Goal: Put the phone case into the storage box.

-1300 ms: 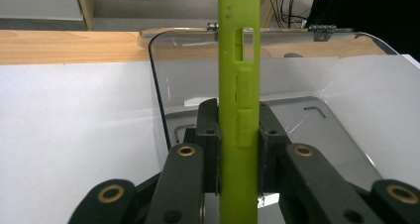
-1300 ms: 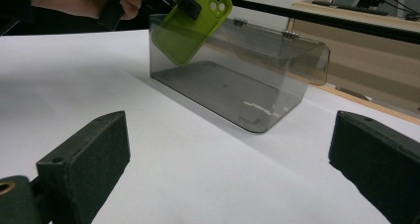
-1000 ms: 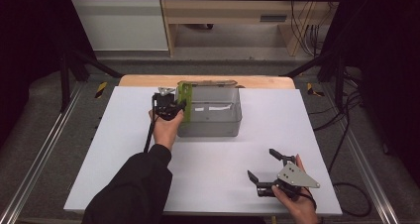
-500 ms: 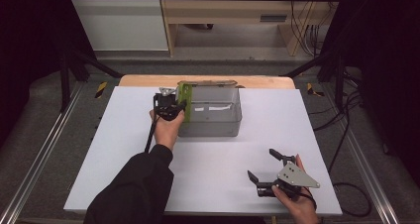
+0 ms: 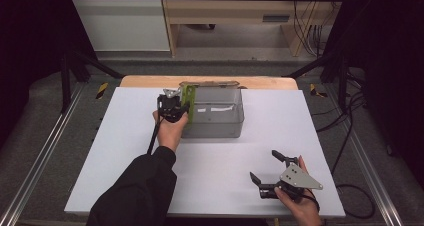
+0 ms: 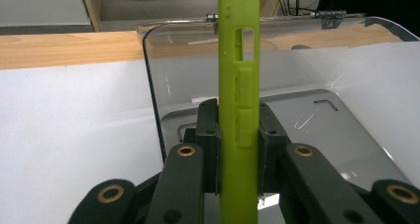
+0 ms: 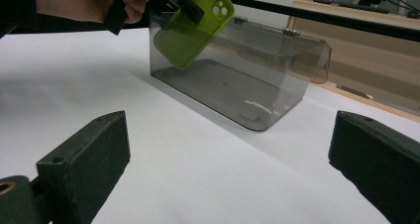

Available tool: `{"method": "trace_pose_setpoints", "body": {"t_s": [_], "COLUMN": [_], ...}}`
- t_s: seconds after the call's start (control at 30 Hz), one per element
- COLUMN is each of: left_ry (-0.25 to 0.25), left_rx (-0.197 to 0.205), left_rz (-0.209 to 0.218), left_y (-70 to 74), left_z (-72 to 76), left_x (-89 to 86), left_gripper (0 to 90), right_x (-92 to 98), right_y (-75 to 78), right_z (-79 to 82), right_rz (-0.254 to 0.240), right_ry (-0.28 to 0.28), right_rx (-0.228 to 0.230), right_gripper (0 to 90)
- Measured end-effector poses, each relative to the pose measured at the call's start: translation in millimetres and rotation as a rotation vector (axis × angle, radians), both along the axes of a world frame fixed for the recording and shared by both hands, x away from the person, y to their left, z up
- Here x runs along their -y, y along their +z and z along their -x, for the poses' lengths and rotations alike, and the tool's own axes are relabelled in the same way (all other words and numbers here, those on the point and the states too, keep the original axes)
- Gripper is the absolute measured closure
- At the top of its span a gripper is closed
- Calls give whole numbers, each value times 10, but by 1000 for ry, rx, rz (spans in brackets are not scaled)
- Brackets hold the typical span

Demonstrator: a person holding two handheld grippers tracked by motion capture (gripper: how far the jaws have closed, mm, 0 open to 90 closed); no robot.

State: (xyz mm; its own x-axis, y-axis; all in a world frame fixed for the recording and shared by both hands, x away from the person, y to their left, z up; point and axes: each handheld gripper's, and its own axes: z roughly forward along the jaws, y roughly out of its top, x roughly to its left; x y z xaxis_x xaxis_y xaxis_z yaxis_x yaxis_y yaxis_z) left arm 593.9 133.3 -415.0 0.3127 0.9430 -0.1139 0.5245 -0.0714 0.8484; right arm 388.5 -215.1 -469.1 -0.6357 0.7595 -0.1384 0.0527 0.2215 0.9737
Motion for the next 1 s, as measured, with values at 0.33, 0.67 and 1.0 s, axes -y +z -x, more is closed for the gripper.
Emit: {"method": "trace_pose_setpoints", "body": {"t_s": [0.33,0.67,1.0], "left_ry": [8,13,24], "left_rx": [-14,-28,-43], "left_rz": [-7,-5,-2], "left_y": [-16,-32,-30], "left_z": [-10,-19,-26], "left_x": [2,3,-16], "left_gripper": [769,769,769], "right_x": [3,4,5], "right_y": [0,-1,0], "right_z": [-2,-2,-1], "right_rz": [0,-1,-3], "right_ry": [-1,-1,0], "right_rx": [-2,-4,-7], "right_gripper": [25,25,25]}}
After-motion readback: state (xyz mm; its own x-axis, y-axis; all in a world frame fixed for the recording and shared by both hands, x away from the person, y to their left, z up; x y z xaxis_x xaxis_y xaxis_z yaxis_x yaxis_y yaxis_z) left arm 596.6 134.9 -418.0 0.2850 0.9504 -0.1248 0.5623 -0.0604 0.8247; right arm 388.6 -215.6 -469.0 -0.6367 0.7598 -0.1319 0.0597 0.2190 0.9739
